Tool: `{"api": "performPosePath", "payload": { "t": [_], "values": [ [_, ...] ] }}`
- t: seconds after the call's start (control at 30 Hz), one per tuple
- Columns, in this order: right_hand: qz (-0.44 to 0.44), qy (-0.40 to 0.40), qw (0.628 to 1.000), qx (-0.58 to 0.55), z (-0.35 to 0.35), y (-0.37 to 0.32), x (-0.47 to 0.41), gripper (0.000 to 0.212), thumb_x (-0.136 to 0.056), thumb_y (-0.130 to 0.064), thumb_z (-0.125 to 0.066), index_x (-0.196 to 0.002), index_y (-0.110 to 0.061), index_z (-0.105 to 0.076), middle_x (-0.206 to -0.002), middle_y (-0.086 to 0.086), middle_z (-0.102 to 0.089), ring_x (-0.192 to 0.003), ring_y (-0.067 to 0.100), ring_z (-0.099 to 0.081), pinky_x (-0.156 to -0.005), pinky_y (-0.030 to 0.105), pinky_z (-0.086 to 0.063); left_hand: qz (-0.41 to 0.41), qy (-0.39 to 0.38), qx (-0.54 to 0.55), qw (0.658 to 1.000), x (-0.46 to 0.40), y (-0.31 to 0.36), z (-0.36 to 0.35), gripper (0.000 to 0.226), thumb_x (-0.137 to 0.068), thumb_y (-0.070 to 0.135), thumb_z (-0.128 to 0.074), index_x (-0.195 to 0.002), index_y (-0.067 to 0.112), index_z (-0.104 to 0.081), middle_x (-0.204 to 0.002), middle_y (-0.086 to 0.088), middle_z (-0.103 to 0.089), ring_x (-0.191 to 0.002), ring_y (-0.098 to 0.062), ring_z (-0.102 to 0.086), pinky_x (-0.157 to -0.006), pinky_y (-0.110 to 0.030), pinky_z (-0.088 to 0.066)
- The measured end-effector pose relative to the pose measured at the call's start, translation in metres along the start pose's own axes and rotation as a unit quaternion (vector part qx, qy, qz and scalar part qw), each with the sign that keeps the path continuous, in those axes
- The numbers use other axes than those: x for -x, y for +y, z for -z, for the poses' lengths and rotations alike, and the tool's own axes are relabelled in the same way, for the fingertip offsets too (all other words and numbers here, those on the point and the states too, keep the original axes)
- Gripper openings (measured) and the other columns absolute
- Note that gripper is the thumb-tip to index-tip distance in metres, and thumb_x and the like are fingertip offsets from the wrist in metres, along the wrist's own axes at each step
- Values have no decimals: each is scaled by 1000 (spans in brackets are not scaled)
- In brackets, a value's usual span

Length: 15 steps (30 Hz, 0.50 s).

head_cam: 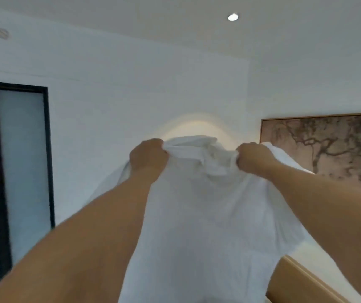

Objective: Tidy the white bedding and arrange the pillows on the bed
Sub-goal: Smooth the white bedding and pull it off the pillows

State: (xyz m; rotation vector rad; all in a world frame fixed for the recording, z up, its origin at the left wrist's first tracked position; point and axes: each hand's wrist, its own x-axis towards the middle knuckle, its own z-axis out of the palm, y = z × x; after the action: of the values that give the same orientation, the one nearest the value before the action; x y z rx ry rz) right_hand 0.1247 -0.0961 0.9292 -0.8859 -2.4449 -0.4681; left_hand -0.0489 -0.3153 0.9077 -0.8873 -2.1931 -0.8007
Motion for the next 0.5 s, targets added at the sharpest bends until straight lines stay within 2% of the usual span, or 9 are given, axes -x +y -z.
{"api": "performPosePath", "payload": {
  "t": [0.1,0.2,0.3,0.37,0.43,0.5],
  "values": [
    [-53,111,992,10,78,0,-24,7,-81,-16,-51,-78,-21,-55,-92,5,-66,-91,28,-62,-75,32,-35,12,138,-22,990,-33,-37,70,9,-80,16,-51,-78,16,-60,-86,-6,-64,-84,-32,-61,-64,-31,-36],
    [-41,202,978,31,103,-38,-27,8,-82,-17,-50,-79,-20,-56,-87,6,-64,-89,30,-58,-87,37,-34,-34,206,-62,976,-37,-32,100,10,-75,8,-50,-77,16,-57,-85,-3,-56,-83,-29,-48,-70,-35,-29],
    [-30,198,977,71,103,-59,-17,10,-86,-18,-48,-87,-17,-58,-91,7,-62,-92,32,-56,-93,38,-31,-102,221,-76,967,-29,-40,114,11,-69,5,-53,-70,15,-55,-78,-4,-53,-79,-29,-47,-68,-35,-27],
    [-26,188,980,58,98,-55,-4,7,-86,-16,-49,-84,-18,-55,-93,9,-61,-95,33,-55,-97,39,-29,-129,198,-61,970,-21,-60,119,14,-69,5,-52,-67,17,-44,-69,-2,-49,-74,-30,-47,-61,-34,-29],
    [-31,181,982,53,98,-52,3,7,-85,-15,-50,-80,-20,-49,-94,9,-61,-96,33,-54,-99,39,-28,-126,166,-49,977,-16,-73,125,20,-66,3,-48,-65,17,-33,-62,2,-41,-71,-27,-43,-58,-33,-26],
    [-28,180,982,42,98,-50,1,6,-84,-14,-51,-83,-19,-54,-96,8,-61,-96,33,-54,-100,38,-27,-113,155,-42,981,-18,-73,130,20,-66,2,-47,-65,16,-31,-61,2,-40,-69,-27,-42,-58,-32,-26]
  ]
}}
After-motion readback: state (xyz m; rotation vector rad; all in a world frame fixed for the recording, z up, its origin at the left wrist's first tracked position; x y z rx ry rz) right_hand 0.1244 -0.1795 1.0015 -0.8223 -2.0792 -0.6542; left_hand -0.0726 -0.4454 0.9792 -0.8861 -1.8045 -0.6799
